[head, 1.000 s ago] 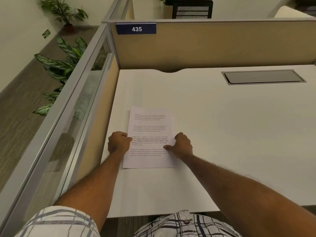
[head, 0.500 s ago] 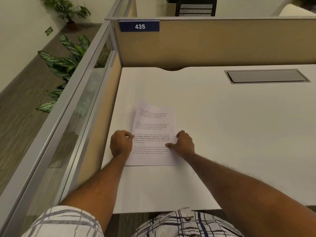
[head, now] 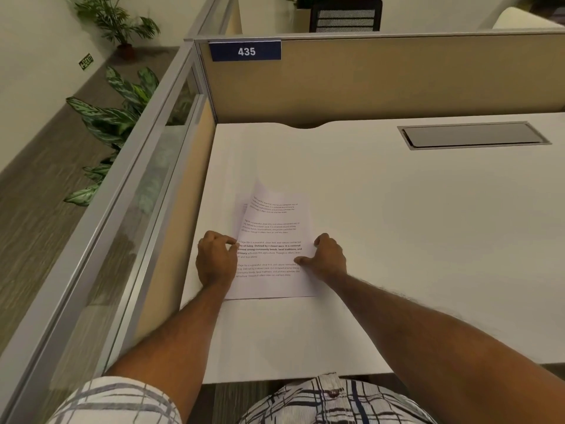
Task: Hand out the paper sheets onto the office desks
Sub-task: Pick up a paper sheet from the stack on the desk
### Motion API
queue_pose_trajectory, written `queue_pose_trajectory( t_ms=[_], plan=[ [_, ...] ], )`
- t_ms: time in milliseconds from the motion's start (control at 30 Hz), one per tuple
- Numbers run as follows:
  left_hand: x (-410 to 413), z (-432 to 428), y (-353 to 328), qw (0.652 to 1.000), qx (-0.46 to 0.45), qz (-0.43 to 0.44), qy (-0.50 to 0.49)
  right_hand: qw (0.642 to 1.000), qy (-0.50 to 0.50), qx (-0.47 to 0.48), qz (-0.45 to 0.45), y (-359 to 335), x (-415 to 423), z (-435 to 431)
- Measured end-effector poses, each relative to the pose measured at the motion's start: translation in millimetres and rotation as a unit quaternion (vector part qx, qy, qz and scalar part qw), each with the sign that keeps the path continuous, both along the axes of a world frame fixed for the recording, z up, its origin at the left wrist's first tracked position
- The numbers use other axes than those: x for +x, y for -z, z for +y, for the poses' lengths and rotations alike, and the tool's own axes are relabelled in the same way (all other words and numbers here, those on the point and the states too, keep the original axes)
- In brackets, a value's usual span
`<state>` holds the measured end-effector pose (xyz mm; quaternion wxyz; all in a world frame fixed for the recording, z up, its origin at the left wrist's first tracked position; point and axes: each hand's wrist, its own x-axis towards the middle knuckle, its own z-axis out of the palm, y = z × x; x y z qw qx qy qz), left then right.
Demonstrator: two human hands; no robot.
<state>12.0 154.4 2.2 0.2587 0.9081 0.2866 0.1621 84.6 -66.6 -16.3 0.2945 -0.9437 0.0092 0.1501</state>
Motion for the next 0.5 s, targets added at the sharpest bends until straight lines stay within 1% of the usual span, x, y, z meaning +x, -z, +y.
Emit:
queue_pose_trajectory(
  t_ms=[67, 167, 267, 333, 433, 500],
  plan=[
    [0, 0, 2, 1.0, -0.028, -0.014, 0.0, 1.0, -0.002, 0.005, -0.005, 1, 0, 0],
    [1, 2, 5, 0.992, -0.118, -0.048, -0.007, 0.999, -0.005, 0.034, 0.0, 4, 0, -4],
    [1, 5, 5, 0.978, -0.189, -0.087, -0.022, 0.993, 0.027, 0.113, 0.01, 6, 3, -11],
    [3, 8, 5, 0.967, -0.231, -0.099, -0.036, 0.985, 0.04, 0.165, 0.018, 2, 5, -16],
    [6, 10, 6, 0.953, -0.28, -0.106, -0.052, 0.976, 0.037, 0.212, 0.02, -8, 8, -23],
    [8, 7, 4, 0.946, -0.299, -0.114, -0.046, 0.971, 0.042, 0.234, 0.021, -14, 9, -26]
  ],
)
